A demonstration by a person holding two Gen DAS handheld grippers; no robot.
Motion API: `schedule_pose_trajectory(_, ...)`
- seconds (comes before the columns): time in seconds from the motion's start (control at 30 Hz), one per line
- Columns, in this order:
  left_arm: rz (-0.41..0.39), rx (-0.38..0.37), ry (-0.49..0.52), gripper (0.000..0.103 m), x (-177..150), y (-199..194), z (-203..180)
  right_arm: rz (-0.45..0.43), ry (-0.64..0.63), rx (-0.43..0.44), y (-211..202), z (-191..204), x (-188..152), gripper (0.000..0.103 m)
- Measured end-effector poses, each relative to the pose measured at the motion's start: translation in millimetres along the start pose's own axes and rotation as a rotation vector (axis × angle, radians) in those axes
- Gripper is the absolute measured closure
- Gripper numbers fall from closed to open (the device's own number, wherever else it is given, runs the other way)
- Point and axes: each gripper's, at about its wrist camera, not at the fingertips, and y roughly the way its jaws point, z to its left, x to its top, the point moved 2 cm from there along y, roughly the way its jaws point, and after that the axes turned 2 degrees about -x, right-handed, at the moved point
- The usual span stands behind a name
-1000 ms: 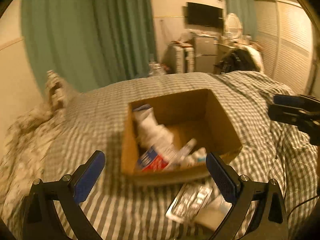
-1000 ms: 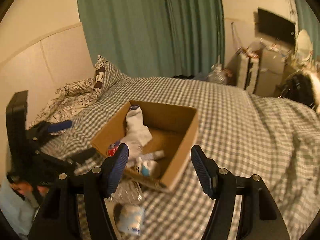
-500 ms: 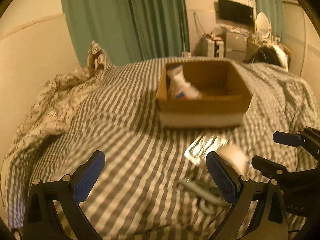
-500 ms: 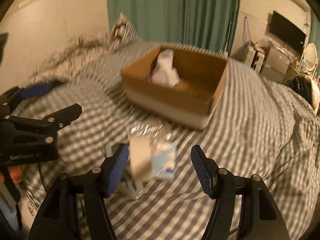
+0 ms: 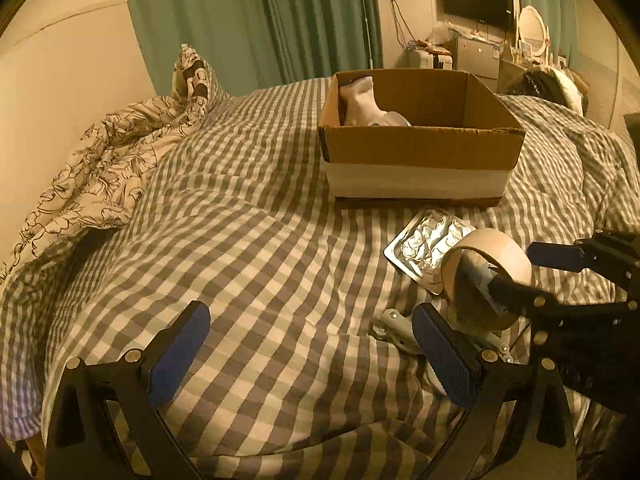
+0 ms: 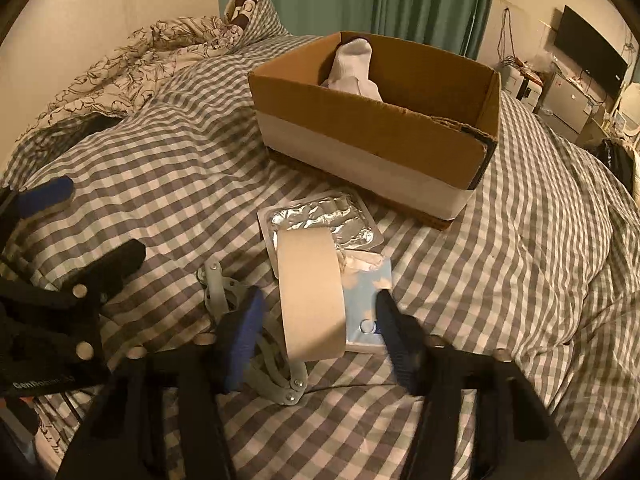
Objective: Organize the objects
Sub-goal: 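Grasp the masking tape roll with the right tool while the left grasps the tissue pack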
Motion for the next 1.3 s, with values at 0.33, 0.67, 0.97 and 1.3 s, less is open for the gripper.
schedule_pose_trajectory(0.33, 0.023, -0.008, -0.006, 0.0, 3, 0, -8, -0.154, 0.016, 0.034, -64, -12, 23, 0.073)
schedule_pose_trajectory(0.67, 0.083, -0.086, -0.011, 0.0, 9, 17, -69, -0.223, 0.118, -0.069, -96, -76, 20, 0.073)
schedule_pose_trajectory(0.97, 0.142, -0.154, 0.022, 0.0, 18, 47, -126, -0.157, 0.186, -0.104, -63, -123, -3, 0.073)
schedule_pose_trajectory(1.3, 0.244, -0.199, -0.011, 0.0, 16, 91, -144, -0.139, 0.218, -0.09, -50, -138, -11, 0.073)
